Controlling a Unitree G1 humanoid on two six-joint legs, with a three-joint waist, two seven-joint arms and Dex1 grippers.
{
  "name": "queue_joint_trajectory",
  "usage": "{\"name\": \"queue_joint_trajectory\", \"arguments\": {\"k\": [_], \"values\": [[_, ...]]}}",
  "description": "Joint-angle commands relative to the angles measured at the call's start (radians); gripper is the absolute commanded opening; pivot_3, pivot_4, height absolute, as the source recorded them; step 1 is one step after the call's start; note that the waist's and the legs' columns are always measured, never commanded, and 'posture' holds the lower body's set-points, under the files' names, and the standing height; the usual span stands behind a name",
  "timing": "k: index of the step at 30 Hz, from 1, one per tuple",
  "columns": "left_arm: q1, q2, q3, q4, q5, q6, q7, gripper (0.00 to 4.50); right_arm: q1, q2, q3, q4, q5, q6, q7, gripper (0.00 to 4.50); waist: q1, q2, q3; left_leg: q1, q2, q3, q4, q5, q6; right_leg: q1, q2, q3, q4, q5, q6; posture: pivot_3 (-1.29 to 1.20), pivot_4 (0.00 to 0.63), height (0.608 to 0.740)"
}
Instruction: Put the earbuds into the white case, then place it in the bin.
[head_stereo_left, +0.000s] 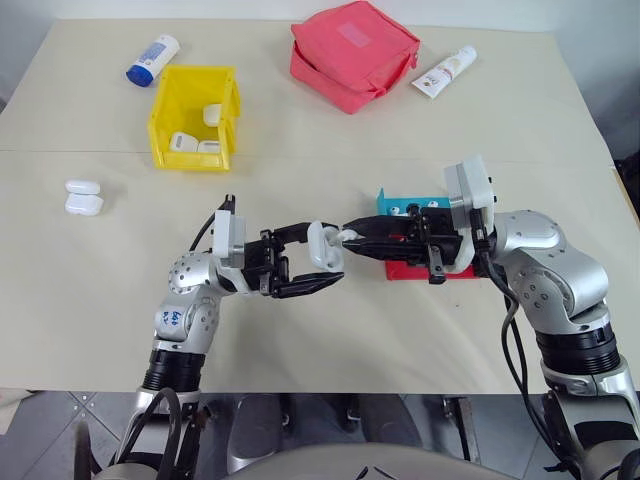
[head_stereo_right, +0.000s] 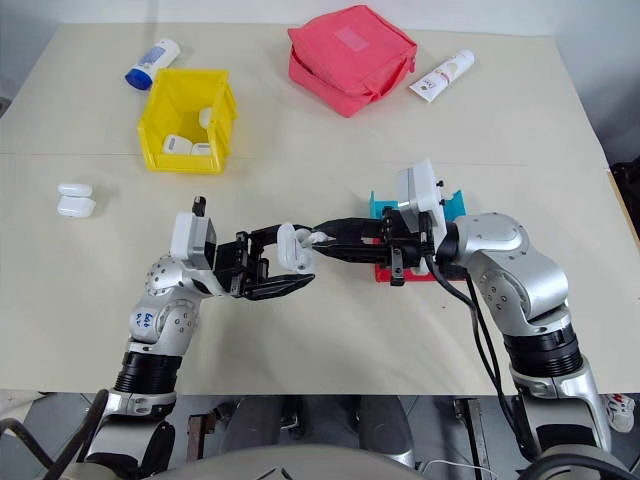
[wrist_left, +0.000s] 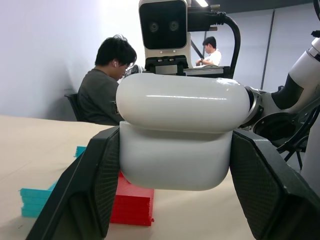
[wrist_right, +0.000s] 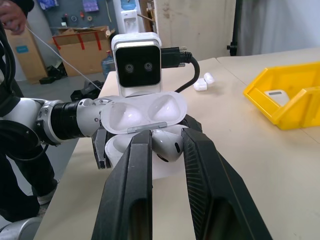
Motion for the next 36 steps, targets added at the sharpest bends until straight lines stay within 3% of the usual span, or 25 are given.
{"name": "queue_joint_trajectory", "arguments": {"k": [1,24,36], "values": [[-0.007,0.006,0.019,-0.032,-0.043,-0.042,-0.039,2.88,-0.015,-0.014,0.021,-0.019,-0.035,0.018,0.008,0.52,0.0,0.0,0.0,0.0,0.0,0.0,0.0,0.0,0.0,0.0,0.0,0.0,0.0,0.0,0.0,0.0,0.15,0.74],[-0.047,0.045,-0.004,0.04,-0.021,-0.047,-0.164,2.88,-0.158,-0.085,0.131,-0.075,-0.23,-0.045,0.121,0.52,-0.001,0.0,0.0,0.0,0.0,0.0,0.0,0.0,0.0,0.0,0.0,0.0,0.0,0.0,0.0,0.0,0.15,0.74],[-0.05,0.042,-0.011,0.038,-0.002,-0.062,-0.173,2.88,-0.206,-0.119,0.24,-0.078,-0.327,0.035,0.131,0.52,-0.001,0.0,0.0,0.0,0.0,0.0,0.0,0.0,0.0,-0.001,0.0,0.0,0.0,0.0,0.0,0.0,0.15,0.74]]}}
